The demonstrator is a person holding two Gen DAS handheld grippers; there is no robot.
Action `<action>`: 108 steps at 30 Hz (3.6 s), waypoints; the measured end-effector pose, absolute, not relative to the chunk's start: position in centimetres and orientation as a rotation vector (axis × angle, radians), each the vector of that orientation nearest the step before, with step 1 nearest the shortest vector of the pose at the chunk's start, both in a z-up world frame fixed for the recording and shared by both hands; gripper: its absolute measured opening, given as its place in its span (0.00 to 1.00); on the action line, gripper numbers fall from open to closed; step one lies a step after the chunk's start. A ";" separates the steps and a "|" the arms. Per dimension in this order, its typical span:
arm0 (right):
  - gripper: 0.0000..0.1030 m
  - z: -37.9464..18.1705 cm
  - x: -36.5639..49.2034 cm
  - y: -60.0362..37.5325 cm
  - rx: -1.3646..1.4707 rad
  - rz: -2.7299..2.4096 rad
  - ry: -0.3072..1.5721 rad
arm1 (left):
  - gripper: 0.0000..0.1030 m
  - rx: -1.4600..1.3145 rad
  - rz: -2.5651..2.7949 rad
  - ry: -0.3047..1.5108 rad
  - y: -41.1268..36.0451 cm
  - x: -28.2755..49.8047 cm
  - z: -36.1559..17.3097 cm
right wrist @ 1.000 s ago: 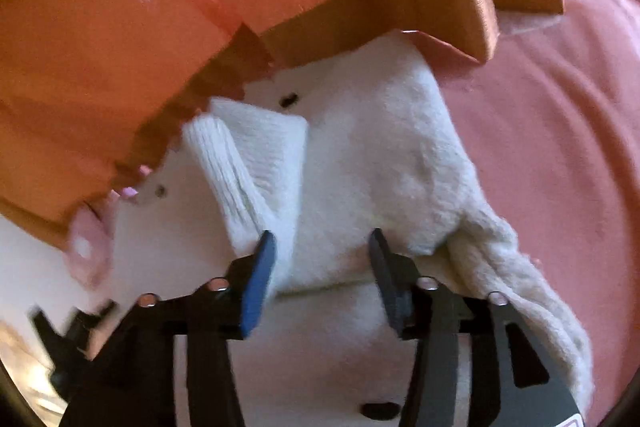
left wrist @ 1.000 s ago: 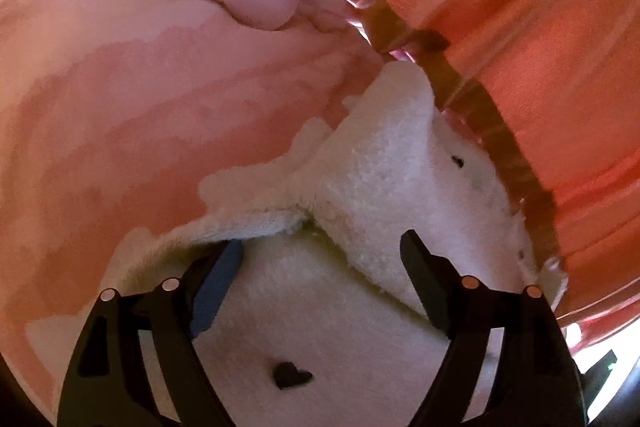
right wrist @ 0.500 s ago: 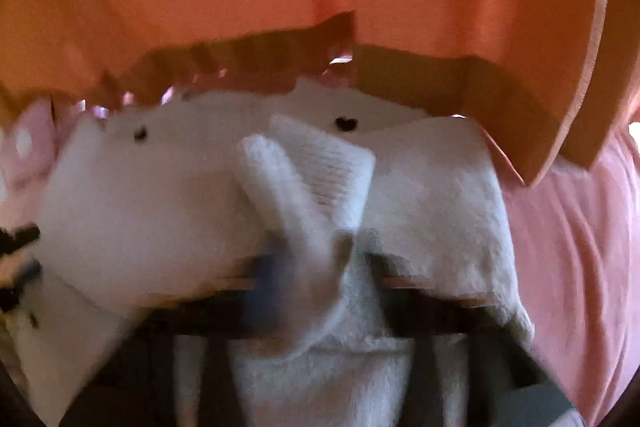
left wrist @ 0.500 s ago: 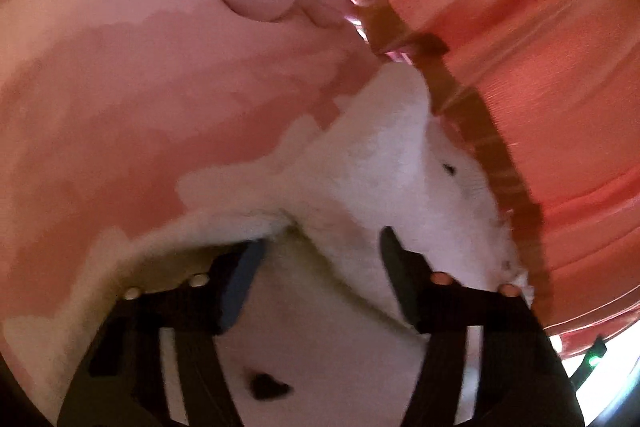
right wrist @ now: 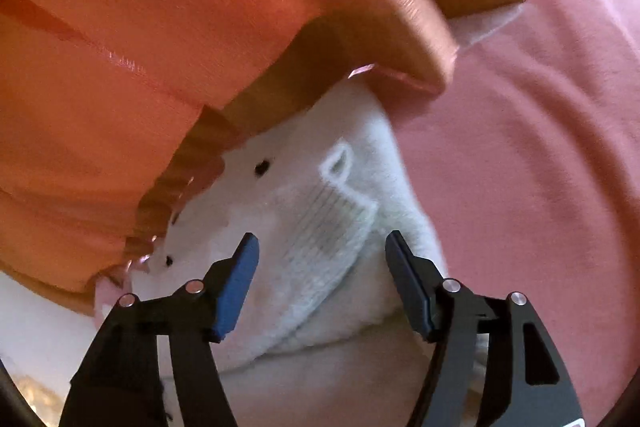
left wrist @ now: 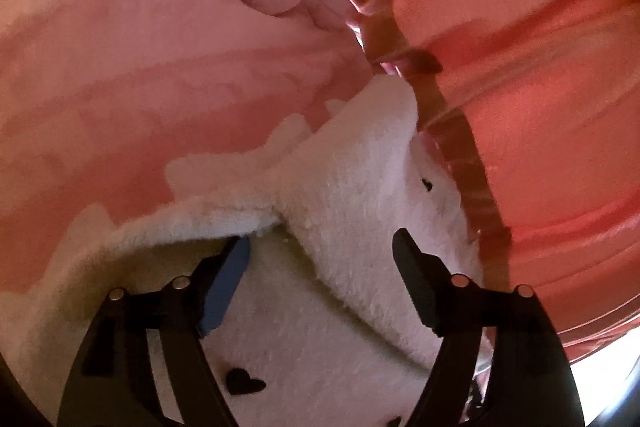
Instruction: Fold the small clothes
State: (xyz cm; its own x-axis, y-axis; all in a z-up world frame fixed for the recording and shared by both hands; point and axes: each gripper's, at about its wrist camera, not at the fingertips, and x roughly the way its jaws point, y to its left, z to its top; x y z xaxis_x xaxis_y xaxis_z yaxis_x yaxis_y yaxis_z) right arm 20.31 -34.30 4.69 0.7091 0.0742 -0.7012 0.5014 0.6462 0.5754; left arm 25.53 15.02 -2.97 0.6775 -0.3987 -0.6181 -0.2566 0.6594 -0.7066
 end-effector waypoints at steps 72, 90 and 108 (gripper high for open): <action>0.10 5.8 20.0 -26.1 0.555 -0.167 0.901 | 0.25 -0.765 -0.002 0.892 17.2 26.5 -2.7; 0.28 10.0 16.3 -30.1 0.651 -0.303 0.874 | 0.60 -0.612 0.002 0.905 15.4 24.7 -0.7; 0.62 7.2 -3.5 -23.9 0.766 -0.203 1.157 | 0.82 -0.595 -0.202 1.144 20.3 6.1 -2.4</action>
